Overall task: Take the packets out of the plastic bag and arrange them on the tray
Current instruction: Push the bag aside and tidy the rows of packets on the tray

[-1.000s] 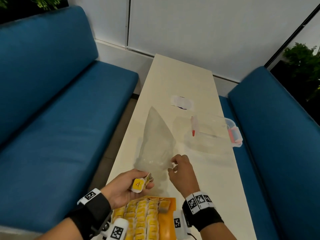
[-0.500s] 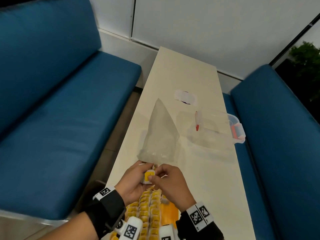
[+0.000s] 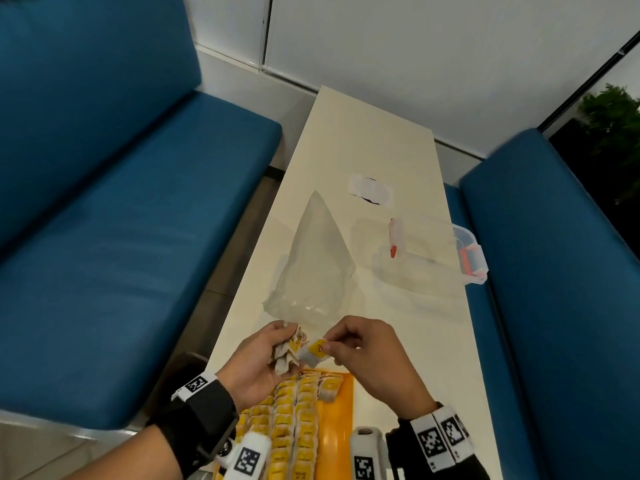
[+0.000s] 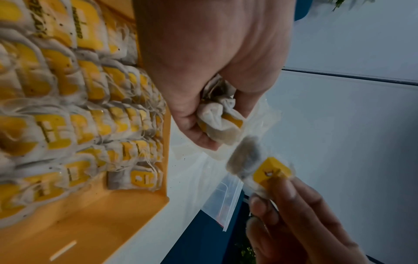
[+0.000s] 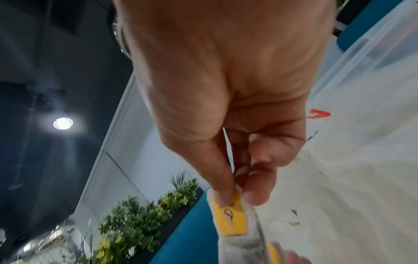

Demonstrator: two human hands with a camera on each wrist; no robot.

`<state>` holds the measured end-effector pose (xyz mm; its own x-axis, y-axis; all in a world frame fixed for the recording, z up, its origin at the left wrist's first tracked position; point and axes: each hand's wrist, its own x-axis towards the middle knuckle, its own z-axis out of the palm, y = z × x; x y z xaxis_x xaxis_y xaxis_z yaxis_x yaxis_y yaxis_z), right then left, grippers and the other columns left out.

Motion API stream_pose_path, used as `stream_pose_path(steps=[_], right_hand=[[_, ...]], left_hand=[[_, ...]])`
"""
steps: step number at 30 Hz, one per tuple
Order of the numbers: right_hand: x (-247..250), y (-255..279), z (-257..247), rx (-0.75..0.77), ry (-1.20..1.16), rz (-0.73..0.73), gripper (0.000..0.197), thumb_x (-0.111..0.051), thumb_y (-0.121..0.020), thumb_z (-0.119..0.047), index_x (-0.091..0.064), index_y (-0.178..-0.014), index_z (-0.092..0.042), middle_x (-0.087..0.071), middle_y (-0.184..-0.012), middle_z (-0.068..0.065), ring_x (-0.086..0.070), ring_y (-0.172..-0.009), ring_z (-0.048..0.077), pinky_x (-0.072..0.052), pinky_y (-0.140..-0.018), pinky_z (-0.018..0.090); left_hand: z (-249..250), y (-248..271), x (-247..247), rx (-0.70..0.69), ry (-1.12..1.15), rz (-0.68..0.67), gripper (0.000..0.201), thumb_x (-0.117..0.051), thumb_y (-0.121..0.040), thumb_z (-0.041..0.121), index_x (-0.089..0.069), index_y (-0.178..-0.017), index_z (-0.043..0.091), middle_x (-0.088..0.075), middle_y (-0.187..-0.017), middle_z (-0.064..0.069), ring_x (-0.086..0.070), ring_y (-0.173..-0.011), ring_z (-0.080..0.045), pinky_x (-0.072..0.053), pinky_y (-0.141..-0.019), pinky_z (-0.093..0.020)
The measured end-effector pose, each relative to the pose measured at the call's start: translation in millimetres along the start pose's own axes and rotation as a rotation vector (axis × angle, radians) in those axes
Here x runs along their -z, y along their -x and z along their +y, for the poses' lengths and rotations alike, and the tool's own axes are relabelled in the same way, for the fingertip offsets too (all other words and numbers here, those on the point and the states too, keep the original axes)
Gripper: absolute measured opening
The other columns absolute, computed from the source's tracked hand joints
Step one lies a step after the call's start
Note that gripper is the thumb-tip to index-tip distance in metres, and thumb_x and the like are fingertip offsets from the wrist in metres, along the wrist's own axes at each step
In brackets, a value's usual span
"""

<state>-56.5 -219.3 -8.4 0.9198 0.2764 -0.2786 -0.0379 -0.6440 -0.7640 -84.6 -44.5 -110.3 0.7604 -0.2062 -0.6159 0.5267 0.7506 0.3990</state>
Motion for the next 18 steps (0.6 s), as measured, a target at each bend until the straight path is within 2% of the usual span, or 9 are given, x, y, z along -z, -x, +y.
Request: stream_pose_path(steps=[3, 5, 8, 13, 16, 18], right_hand=[[4.8, 3.9, 7.5, 0.078, 0.147, 0.065, 0.009, -0.075, -0.084, -0.017, -0.072, -0.078, -0.023, -0.07, -0.078, -0.005, -0.063, -0.072, 0.01, -0.053, -0.068, 0.023], [-0.3, 7.4, 21.9, 0.109, 0.334, 0.001, 0.008, -0.072, -0.086, -0.02, -0.071, -0.081, -0.027, -0.068, -0.084, -0.01, -0.06, -0.074, 0.007, -0.051, -0.071, 0.023], [-2.2, 11.0, 47.9, 0.059, 0.445, -0.036, 0.008, -0.066, -0.087, -0.023, -0.072, -0.084, -0.028, -0.068, -0.087, -0.01, -0.058, -0.074, 0.004, -0.051, -0.074, 0.026], [-15.5, 15.1, 68.1, -0.006, 0.66, -0.284, 0.02, -0.056, -0.088, -0.018, -0.075, -0.095, -0.024, -0.07, -0.101, -0.007, -0.061, -0.093, 0.013, -0.051, -0.081, 0.031], [-24.8, 11.2, 74.0, -0.016, 0.752, -0.387, 0.025, -0.055, -0.084, -0.016, -0.076, -0.096, -0.022, -0.073, -0.1, -0.001, -0.066, -0.092, 0.022, -0.055, -0.078, 0.033], [-30.5, 7.6, 77.8, -0.017, 0.808, -0.405, 0.026, -0.054, -0.084, -0.018, -0.076, -0.098, -0.022, -0.073, -0.102, 0.002, -0.066, -0.093, 0.025, -0.055, -0.08, 0.034]], left_hand=[[0.1, 2.4, 3.5, 0.033, -0.012, -0.004, 0.026, -0.064, -0.097, 0.015, -0.063, -0.121, 0.004, -0.071, -0.101, -0.019, -0.073, -0.086, -0.027, -0.061, -0.064, -0.036], [0.8, 4.7, 8.2, 0.05, -0.052, -0.022, 0.024, -0.064, -0.097, 0.015, -0.063, -0.119, 0.005, -0.069, -0.096, -0.018, -0.072, -0.083, -0.027, -0.058, -0.06, -0.034], [1.4, 7.0, 15.2, 0.053, -0.105, -0.054, 0.027, -0.065, -0.096, 0.015, -0.062, -0.12, 0.004, -0.067, -0.096, -0.02, -0.07, -0.079, -0.027, -0.057, -0.058, -0.033], [1.9, 8.0, 16.0, 0.037, -0.134, -0.053, 0.029, -0.069, -0.091, 0.013, -0.063, -0.119, 0.004, -0.068, -0.101, -0.02, -0.071, -0.084, -0.029, -0.058, -0.061, -0.034], [0.8, 6.5, 17.9, 0.031, -0.147, -0.027, 0.031, -0.071, -0.092, 0.014, -0.064, -0.12, 0.004, -0.07, -0.104, -0.02, -0.072, -0.087, -0.03, -0.06, -0.062, -0.034], [0.8, 6.9, 17.7, 0.027, -0.147, -0.031, 0.03, -0.07, -0.093, 0.014, -0.063, -0.121, 0.003, -0.068, -0.103, -0.02, -0.071, -0.087, -0.03, -0.059, -0.061, -0.034]])
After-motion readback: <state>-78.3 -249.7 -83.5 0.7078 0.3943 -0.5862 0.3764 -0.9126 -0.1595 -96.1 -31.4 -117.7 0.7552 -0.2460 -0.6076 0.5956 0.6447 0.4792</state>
